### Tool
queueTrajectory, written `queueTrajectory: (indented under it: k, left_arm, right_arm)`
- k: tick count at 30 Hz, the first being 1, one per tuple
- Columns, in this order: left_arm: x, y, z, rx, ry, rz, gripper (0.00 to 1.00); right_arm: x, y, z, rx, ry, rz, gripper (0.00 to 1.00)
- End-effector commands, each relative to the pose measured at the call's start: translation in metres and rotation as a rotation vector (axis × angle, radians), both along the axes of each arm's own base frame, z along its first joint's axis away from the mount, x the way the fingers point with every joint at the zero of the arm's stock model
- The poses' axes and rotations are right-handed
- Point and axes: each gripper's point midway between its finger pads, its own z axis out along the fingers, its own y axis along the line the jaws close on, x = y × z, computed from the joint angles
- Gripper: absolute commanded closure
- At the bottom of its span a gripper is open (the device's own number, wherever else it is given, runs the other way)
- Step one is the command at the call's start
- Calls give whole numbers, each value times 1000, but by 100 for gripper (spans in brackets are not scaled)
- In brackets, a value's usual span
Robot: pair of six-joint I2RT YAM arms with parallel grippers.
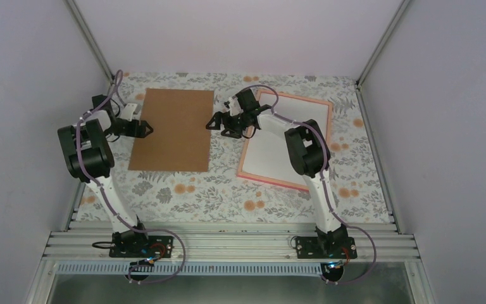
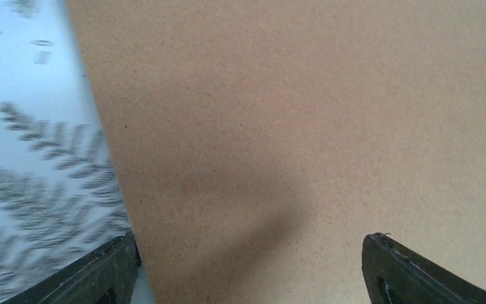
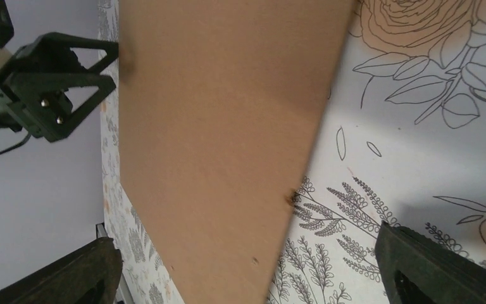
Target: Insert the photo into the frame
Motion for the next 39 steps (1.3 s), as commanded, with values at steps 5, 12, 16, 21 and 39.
queueTrajectory:
  k: [5,12,16,21,39]
  left_arm:
    - [-54,-58,-31,-100,161,-69,13]
    - [-74,-86,-37,-119,188,-133,13]
    - [-81,-98,-37,-141,192,-158,14]
    - [-84,-103,-36,-163,189,-166,14]
    - [-99,-142,-15,-261,171,-289,15]
  right_arm:
    - [-18,-11,-66,-96,195,-83,0]
    - [-29,9,-25,87,220,12,0]
    - [-33,18,28,209,147,86,1]
    - [-39,24,80,338,41,171,6]
    - [-73,-19,110,330,-8,187,13]
